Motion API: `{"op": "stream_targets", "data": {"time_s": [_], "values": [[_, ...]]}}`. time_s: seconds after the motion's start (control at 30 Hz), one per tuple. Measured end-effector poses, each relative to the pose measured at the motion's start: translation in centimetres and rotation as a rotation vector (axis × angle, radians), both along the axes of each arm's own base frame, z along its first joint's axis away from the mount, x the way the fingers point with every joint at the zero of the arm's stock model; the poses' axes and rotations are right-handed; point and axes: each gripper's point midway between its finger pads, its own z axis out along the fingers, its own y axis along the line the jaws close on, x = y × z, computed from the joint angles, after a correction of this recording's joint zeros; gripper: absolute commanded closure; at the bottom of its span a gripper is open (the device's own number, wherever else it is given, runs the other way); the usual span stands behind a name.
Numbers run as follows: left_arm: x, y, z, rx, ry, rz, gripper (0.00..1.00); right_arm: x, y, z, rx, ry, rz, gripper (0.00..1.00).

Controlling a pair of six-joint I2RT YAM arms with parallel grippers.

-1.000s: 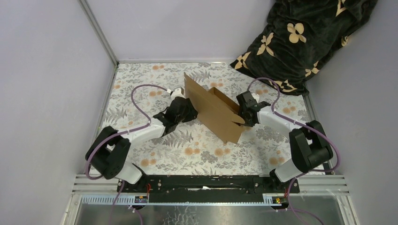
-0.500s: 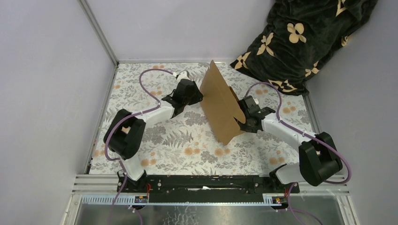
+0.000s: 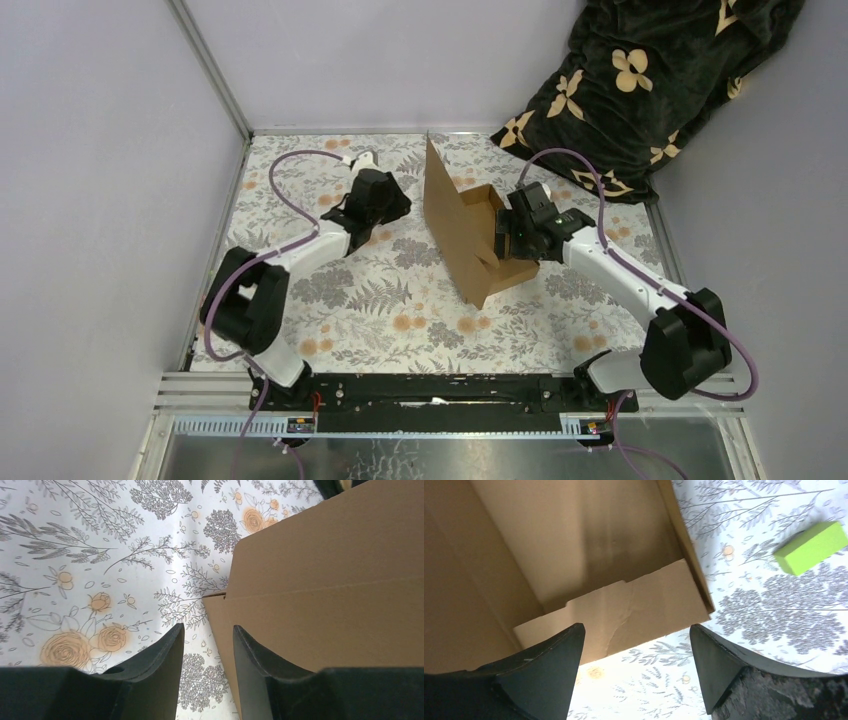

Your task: Fold the paper box

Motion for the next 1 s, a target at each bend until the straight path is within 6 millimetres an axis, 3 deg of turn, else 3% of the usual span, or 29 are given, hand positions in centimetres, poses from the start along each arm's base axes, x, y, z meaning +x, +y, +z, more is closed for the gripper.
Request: {"op": "stream_targets", "data": {"time_s": [0.3, 0.53, 0.73, 0.83, 1.0], "values": [[-1.4, 1.1, 3.9, -0.023, -0.08, -0.004, 0.52, 2.2, -0.9, -2.6, -0.163, 0.027, 0.084, 0.24], [-2.3, 1.3, 2.6, -0.012, -0.051, -0.02, 0.52, 0.9, -0.6, -1.6, -0.095, -0.001, 0.091, 0.2], [-3.1, 1.5, 2.1, -0.01, -0.037, -0.028, 0.52, 0.6, -2.2, -0.4, -0.138, -0.039, 0.044, 0.18], [-4.1, 1.7, 3.2, -0.029, -0.057, -0.039, 0.52, 1.7, -2.3, -0.9, -0.175, -0.029, 0.053, 0.19], [-5.9, 1.8, 5.7, -0.068, -0.112, -0.056, 0.52, 5.4, -1.7, -2.6, -0.216, -0.021, 0.083, 0.21]]}}
